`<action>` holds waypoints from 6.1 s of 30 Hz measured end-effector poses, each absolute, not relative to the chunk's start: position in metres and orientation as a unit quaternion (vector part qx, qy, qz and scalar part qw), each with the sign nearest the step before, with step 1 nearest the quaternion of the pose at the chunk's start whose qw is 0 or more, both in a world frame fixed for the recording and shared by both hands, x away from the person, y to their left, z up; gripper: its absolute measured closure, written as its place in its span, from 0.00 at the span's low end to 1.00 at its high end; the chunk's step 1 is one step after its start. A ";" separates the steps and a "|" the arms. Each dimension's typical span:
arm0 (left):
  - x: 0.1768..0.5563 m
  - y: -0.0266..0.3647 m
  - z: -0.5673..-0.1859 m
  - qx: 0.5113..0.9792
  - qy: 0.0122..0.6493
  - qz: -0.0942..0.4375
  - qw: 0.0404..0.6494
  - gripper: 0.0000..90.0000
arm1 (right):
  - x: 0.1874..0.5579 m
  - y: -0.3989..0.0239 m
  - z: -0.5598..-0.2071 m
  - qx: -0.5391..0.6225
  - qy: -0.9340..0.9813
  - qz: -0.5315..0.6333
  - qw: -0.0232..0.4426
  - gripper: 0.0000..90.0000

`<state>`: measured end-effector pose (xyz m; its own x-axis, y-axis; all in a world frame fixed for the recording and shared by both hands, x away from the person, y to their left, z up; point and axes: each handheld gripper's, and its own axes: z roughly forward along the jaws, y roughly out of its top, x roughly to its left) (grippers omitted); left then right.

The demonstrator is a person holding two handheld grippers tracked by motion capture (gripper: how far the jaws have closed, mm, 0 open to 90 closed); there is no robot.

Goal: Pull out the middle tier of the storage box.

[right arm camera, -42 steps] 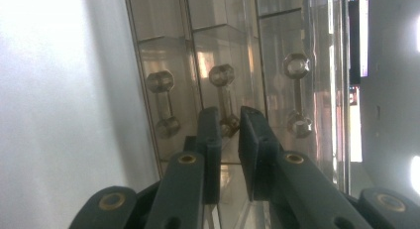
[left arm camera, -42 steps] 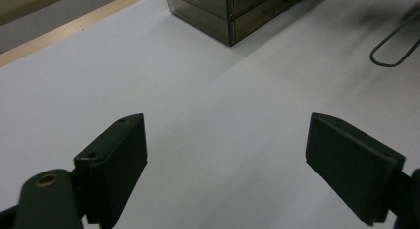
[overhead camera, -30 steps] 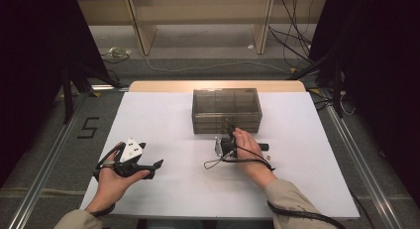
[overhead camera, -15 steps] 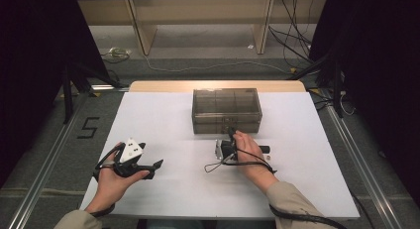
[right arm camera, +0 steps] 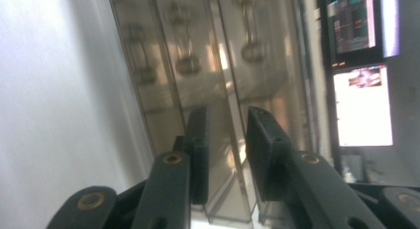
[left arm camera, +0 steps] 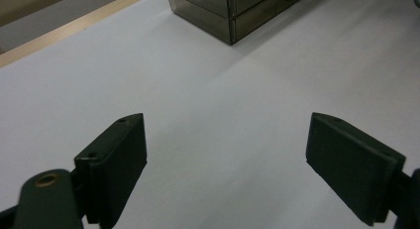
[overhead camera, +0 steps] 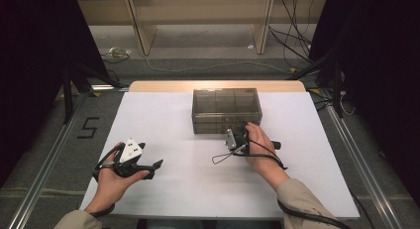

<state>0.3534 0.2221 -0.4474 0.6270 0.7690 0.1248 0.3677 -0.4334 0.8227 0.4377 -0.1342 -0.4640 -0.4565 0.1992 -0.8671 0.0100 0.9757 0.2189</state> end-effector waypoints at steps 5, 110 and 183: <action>0.354 0.222 -0.448 0.810 0.352 0.250 0.398 0.18 | 0.445 -0.143 -0.460 0.055 0.865 0.089 0.491 0.77; 0.353 0.224 -0.447 0.808 0.352 0.250 0.402 0.19 | 0.473 -0.156 -0.408 -0.013 0.967 0.084 0.238 0.98; 0.353 0.224 -0.447 0.807 0.352 0.251 0.401 0.19 | 0.457 -0.166 -0.408 -0.002 0.970 0.120 0.210 0.99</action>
